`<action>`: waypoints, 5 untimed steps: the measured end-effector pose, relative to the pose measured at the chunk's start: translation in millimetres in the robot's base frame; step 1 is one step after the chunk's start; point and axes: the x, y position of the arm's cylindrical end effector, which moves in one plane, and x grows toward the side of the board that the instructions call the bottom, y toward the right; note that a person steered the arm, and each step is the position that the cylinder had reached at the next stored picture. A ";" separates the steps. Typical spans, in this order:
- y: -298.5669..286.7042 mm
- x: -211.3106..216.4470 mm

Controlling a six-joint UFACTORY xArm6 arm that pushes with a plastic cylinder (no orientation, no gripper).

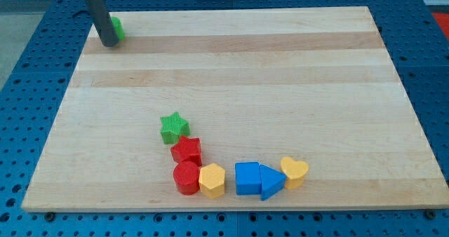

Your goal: Push the yellow hexagon slightly up

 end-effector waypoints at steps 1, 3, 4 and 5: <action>-6.7 -3.2; -7.4 -7.1; 14.9 16.2; 15.1 15.8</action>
